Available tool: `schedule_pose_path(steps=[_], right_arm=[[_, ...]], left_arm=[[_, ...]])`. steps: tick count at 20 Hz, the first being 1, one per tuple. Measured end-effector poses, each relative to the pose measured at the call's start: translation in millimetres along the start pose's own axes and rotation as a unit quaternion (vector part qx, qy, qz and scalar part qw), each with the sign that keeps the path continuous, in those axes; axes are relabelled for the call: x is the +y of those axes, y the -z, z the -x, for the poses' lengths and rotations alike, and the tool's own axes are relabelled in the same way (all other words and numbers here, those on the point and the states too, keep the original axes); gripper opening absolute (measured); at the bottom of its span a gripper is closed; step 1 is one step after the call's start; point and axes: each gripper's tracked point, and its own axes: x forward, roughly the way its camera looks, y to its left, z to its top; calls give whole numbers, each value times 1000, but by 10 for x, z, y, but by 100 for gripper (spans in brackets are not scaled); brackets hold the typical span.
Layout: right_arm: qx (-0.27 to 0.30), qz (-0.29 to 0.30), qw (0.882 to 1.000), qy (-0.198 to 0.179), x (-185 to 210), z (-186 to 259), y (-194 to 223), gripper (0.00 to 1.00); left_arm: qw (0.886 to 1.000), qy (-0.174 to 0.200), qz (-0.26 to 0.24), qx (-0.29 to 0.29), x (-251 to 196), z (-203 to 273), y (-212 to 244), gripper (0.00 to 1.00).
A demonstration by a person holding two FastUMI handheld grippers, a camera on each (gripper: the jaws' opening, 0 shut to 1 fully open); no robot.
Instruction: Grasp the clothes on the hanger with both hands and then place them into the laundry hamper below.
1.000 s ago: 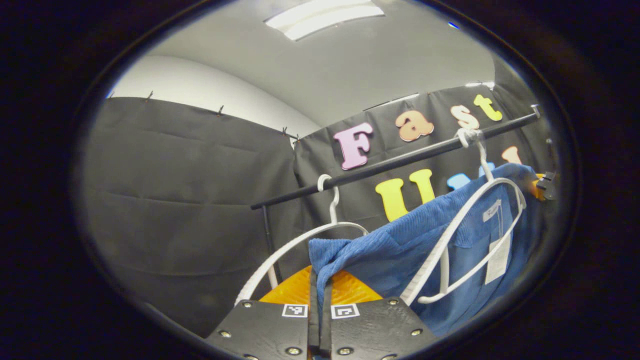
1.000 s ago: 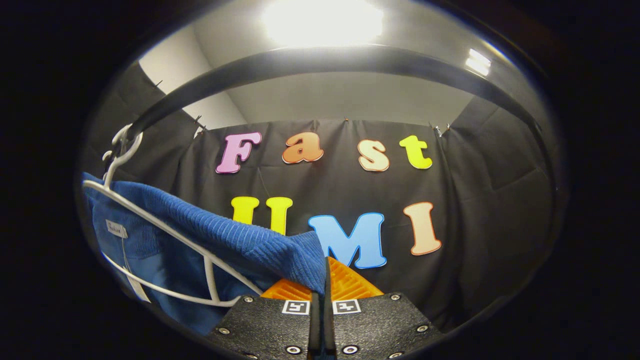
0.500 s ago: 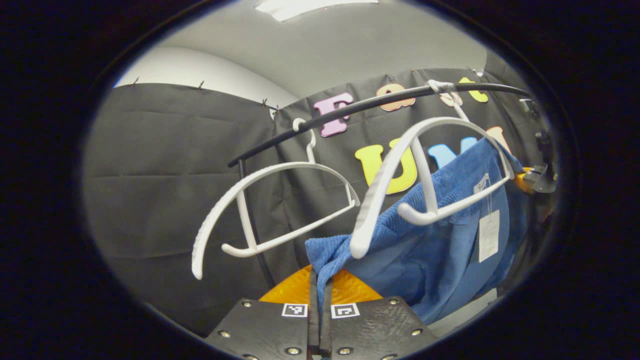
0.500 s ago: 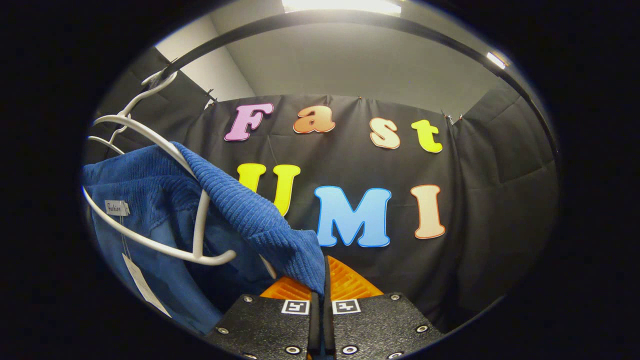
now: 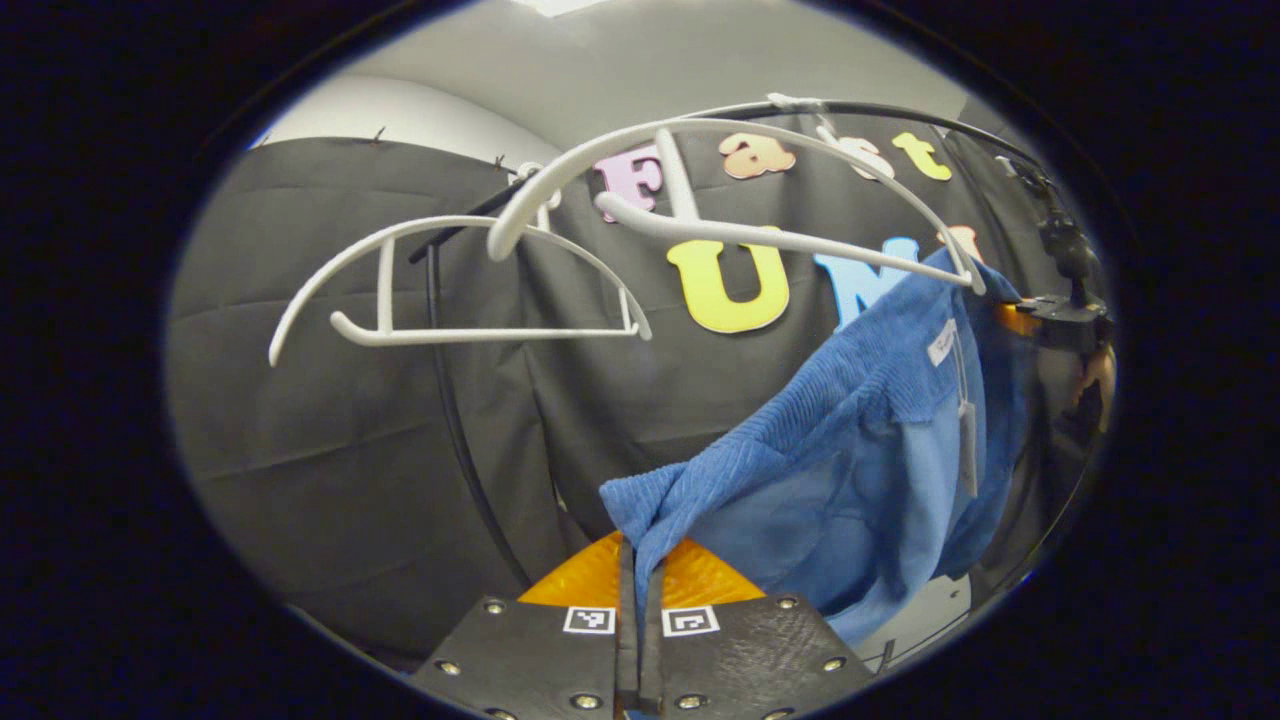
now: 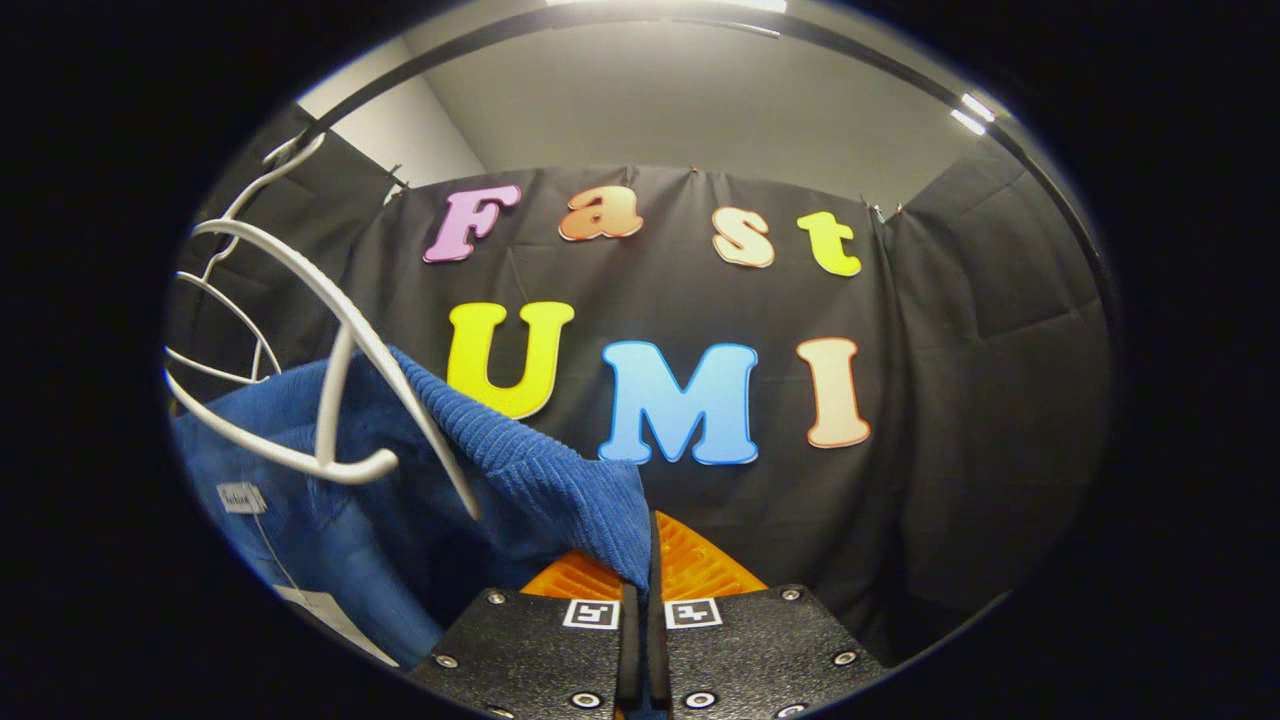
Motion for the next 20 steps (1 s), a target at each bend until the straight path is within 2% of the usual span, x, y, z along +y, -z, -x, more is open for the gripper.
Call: schedule_pose_path(steps=[1,3,6,10,15,20], right_arm=[[18,-9,1000,8,-114,49,134,2],[47,-24,999,0,-171,150,365,1],[66,-7,998,-6,-254,379,636,2],[83,-3,996,-21,-299,771,795,2],[72,-16,997,-33,-279,1427,522,3],[46,-14,997,-53,-41,2090,168,3]], left_arm=[[1000,-2,6,6,-41,13,97,2],[999,15,27,17,-202,31,209,2],[999,7,24,23,-271,135,266,2],[999,8,30,18,-173,610,328,2],[999,23,34,-14,-147,912,-7,1],[996,61,52,-50,-15,1226,-334,1]])
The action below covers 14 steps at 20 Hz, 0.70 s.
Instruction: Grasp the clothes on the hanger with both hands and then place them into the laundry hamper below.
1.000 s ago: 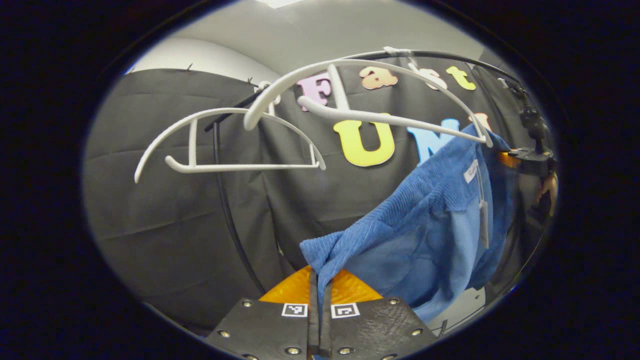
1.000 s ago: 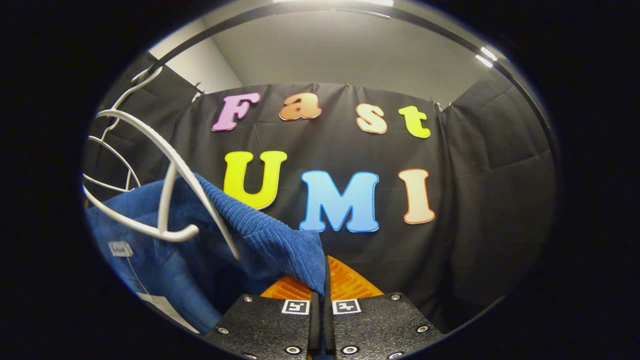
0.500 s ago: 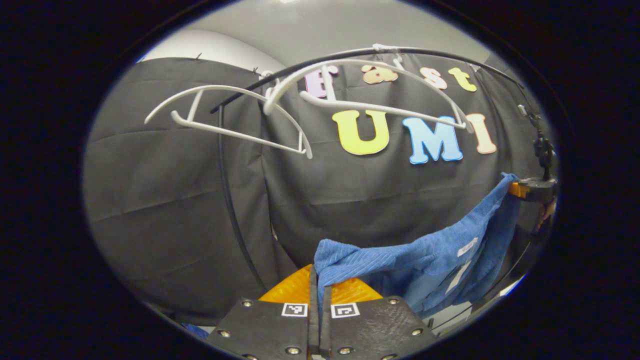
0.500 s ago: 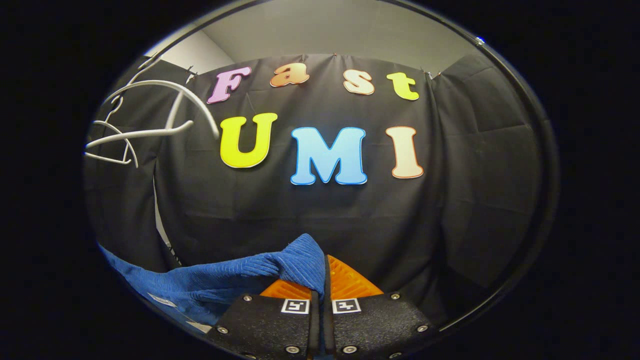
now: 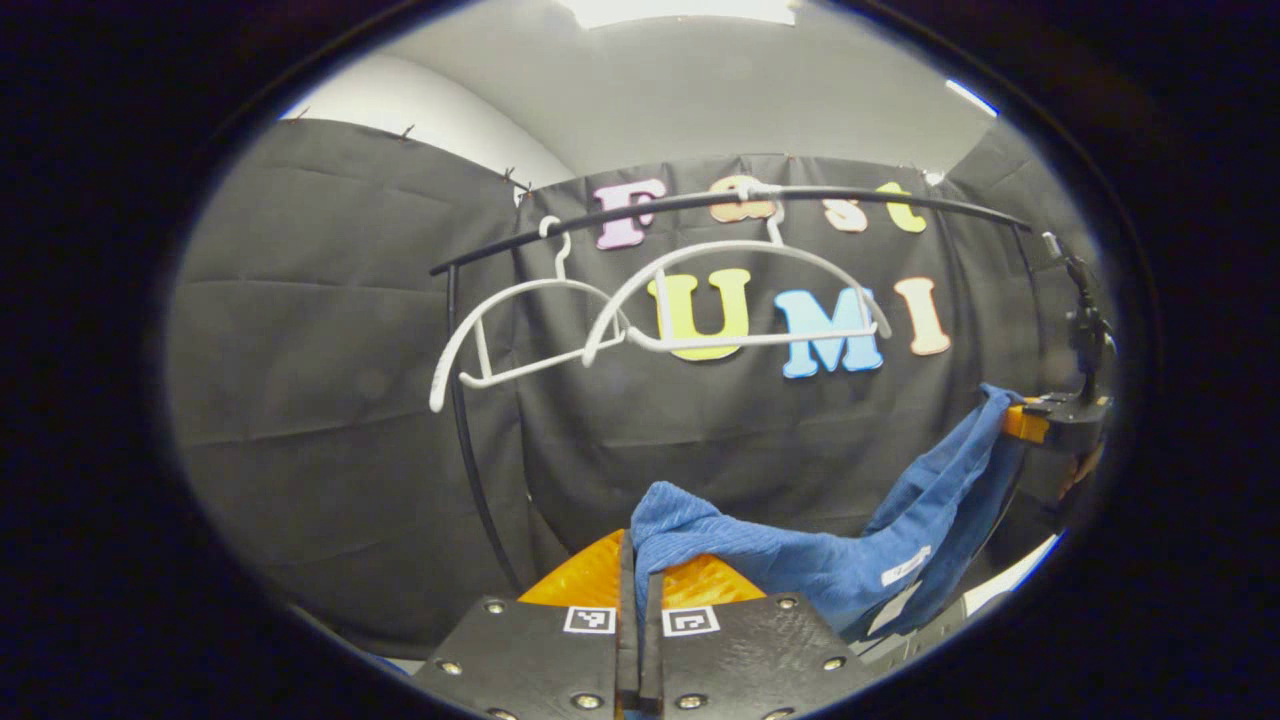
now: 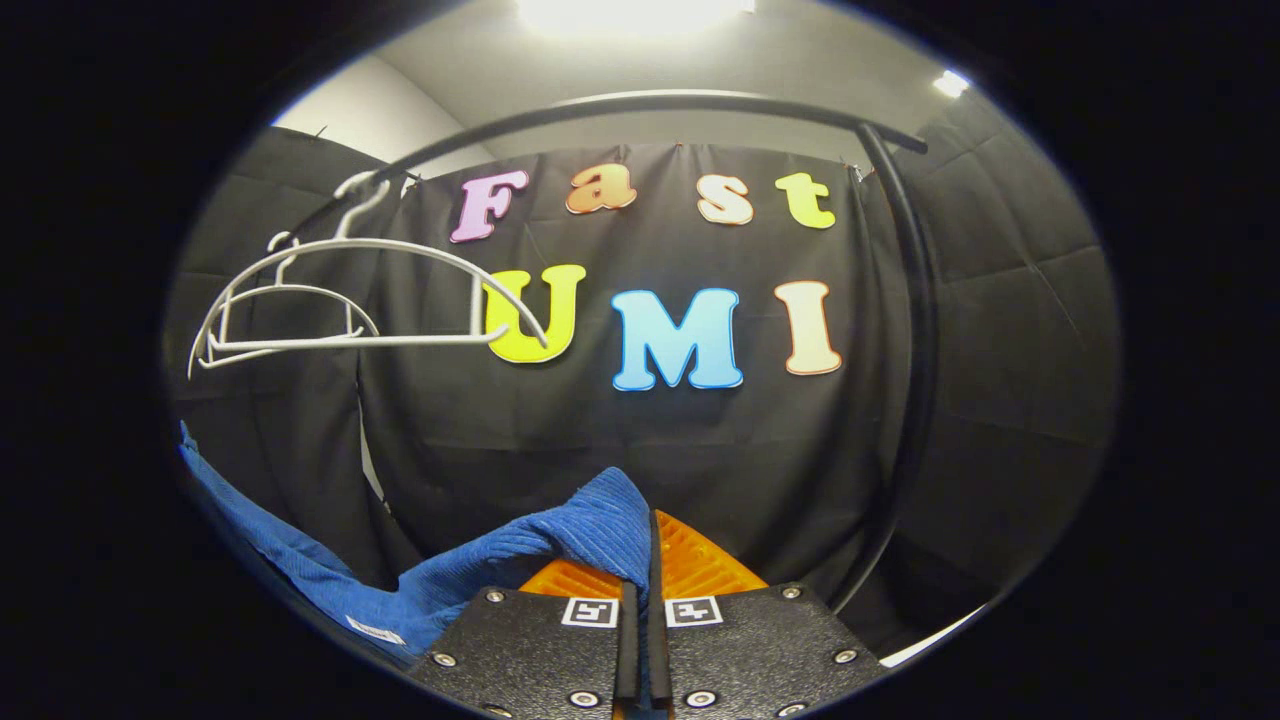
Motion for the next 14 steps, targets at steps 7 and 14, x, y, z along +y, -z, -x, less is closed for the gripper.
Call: schedule_pose_path(steps=[7,14], right_arm=[[-11,-2,999,-52,722,881,-194,3],[6,-15,994,-112,1273,1463,-60,3]], left_arm=[[998,62,12,-25,-97,433,-203,1],[991,127,27,-37,-453,981,-251,2]])
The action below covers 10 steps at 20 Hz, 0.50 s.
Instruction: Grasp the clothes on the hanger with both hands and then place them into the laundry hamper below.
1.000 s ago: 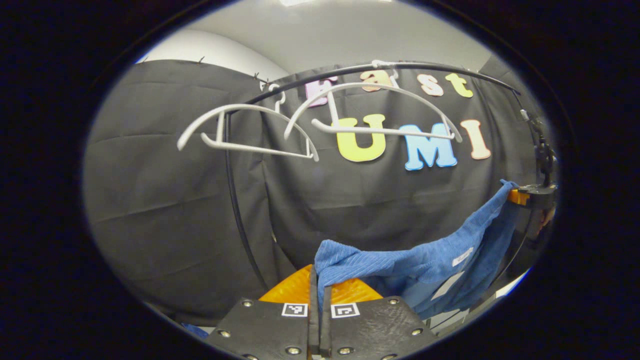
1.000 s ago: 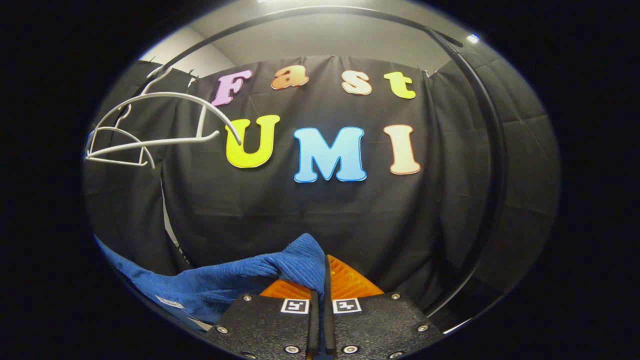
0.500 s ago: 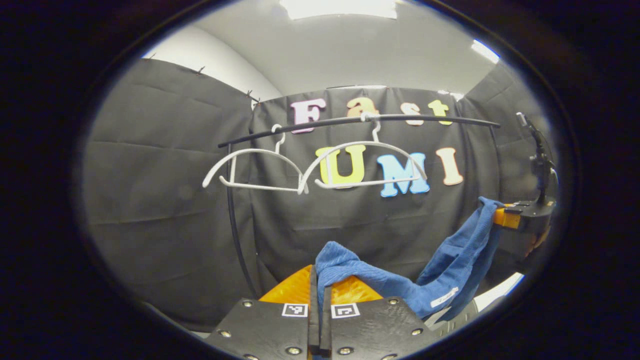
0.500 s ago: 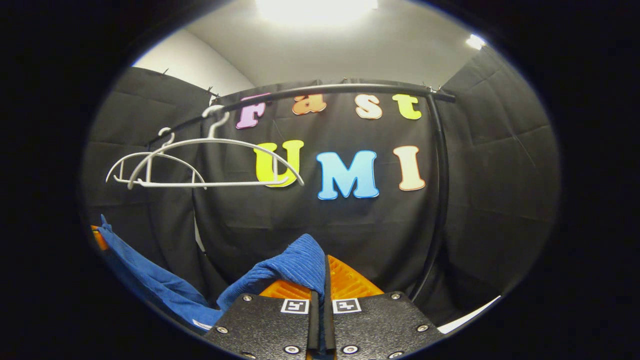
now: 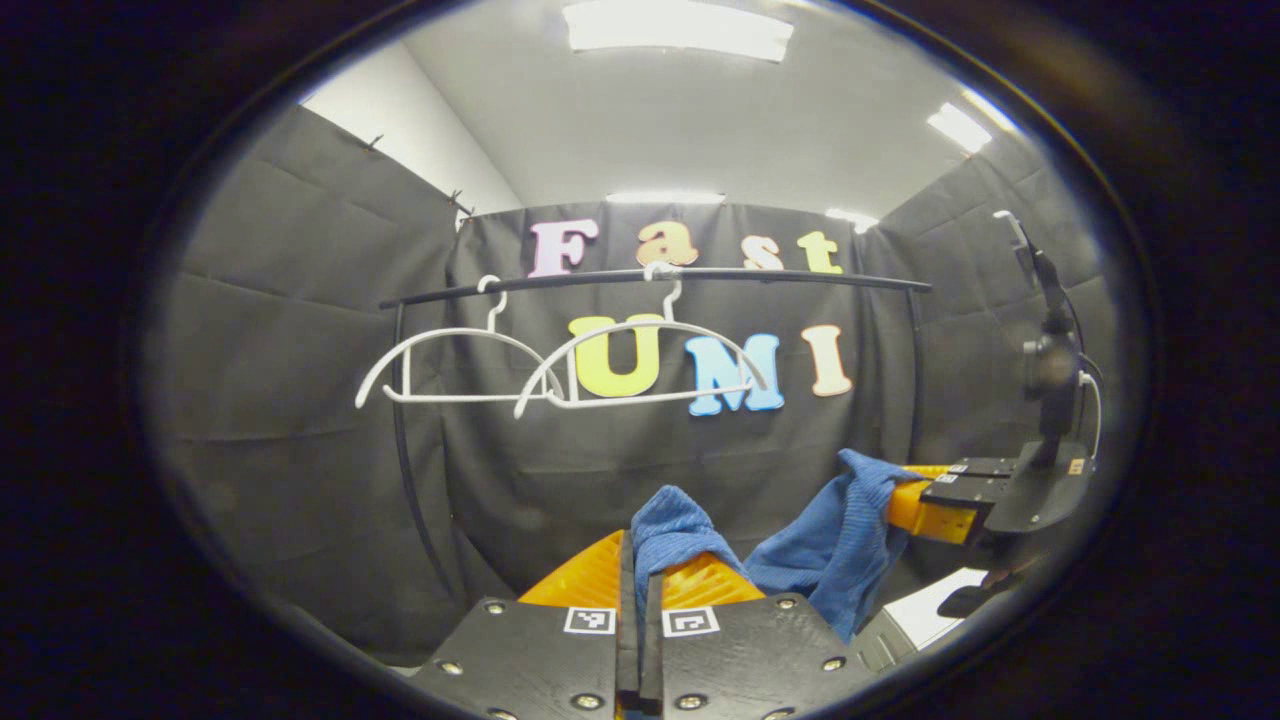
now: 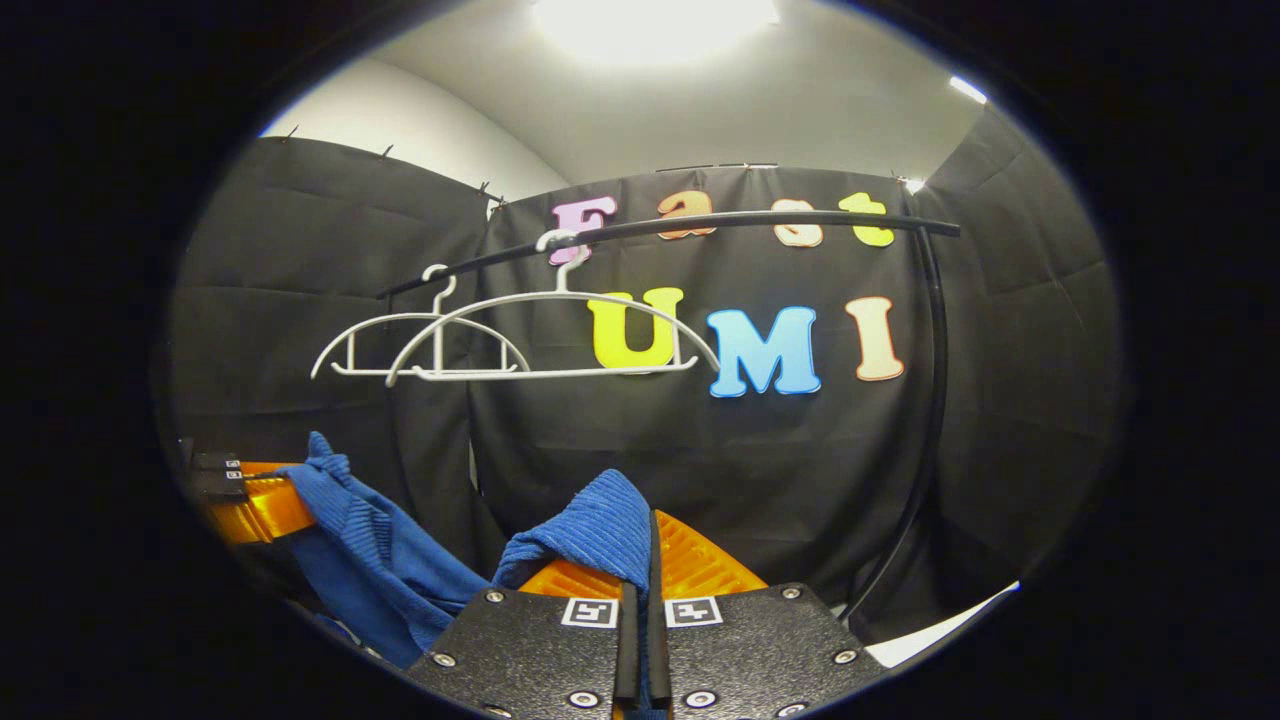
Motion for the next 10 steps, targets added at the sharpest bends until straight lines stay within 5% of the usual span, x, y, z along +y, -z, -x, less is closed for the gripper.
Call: schedule_pose_path(steps=[5,10], right_arm=[[22,-6,999,-26,242,271,337,3],[83,-10,996,-29,217,197,1064,3]], left_arm=[[999,13,30,10,-156,68,230,2],[995,-7,69,66,-152,3,1003,1]])
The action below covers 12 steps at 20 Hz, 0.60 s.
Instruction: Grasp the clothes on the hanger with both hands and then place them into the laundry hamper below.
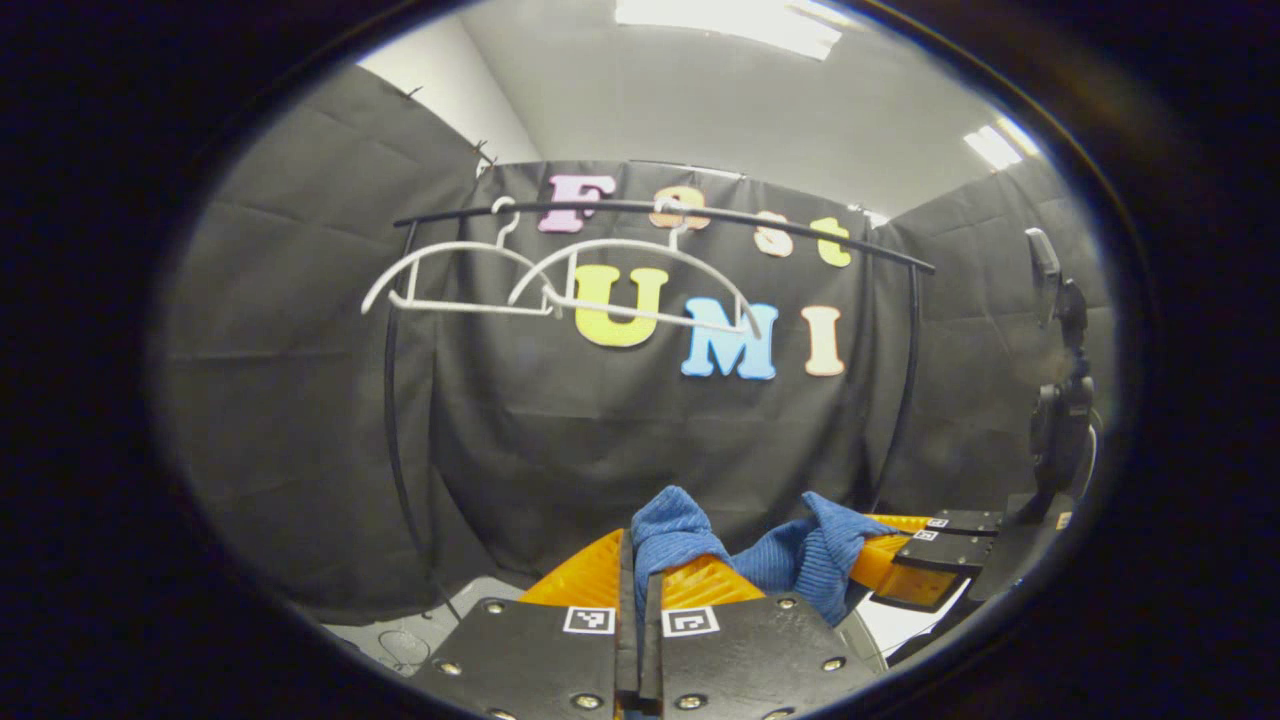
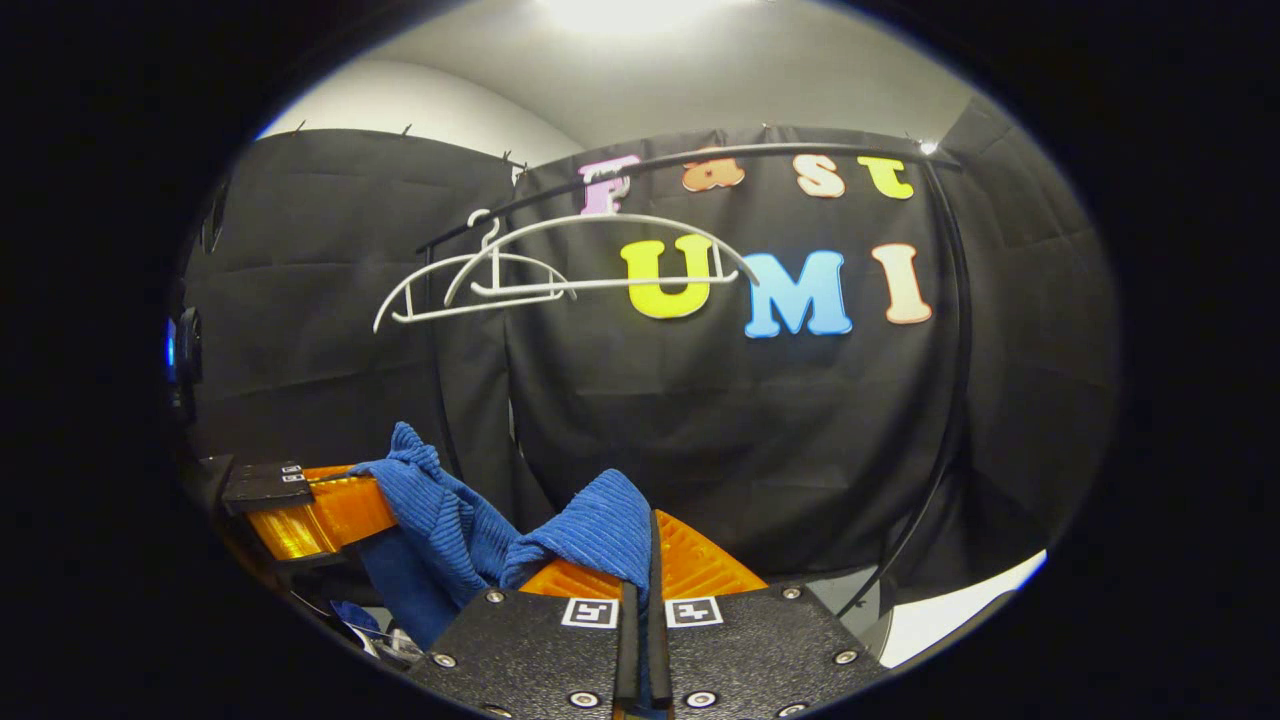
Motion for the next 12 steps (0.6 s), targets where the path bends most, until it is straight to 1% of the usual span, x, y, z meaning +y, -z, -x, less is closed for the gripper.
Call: schedule_pose_path(steps=[1,3,5,6,9,10,12], right_arm=[[18,0,1000,1,42,-30,204,3],[52,1,999,-1,87,-41,541,4],[77,7,997,-2,81,-73,752,3],[87,9,996,-4,61,-89,855,3],[115,12,993,-14,107,-164,1138,4],[126,14,992,-18,126,-140,1251,5],[147,16,989,-21,116,-145,1430,8]], left_arm=[[1000,-3,4,17,47,52,178,3],[999,-13,7,49,152,103,501,1],[997,-22,6,73,149,122,758,2],[996,-26,3,83,159,77,879,3],[993,-41,-14,114,172,-137,1186,2],[991,-44,-15,124,187,-101,1309,4],[988,-52,-18,145,229,-90,1489,2]])
